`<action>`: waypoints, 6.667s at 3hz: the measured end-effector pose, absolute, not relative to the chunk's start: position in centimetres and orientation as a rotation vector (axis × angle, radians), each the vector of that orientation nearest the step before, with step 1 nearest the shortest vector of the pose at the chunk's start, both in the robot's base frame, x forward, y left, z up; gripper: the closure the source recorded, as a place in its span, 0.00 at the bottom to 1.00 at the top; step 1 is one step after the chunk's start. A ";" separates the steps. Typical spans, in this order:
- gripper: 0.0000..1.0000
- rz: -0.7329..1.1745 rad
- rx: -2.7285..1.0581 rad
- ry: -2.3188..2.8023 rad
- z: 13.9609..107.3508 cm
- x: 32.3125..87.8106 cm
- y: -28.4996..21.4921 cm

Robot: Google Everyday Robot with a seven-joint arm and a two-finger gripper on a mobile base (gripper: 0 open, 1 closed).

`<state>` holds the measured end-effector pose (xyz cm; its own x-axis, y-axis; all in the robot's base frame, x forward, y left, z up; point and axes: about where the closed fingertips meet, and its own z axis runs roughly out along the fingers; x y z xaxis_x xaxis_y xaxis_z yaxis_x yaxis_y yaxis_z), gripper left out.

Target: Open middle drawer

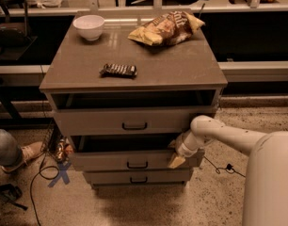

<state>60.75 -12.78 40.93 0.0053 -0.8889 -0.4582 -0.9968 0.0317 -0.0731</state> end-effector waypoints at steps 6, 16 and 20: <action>0.84 0.338 -1.917 1.980 40.5 56.7 -14.6; 0.00 0.346 -2.213 1.931 39.4 49.9 -14.1; 0.49 0.257 -2.135 2.043 41.4 46.0 -18.0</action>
Offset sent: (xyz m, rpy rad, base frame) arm -0.0365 -0.0348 0.0091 -0.0200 -0.0329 -0.0538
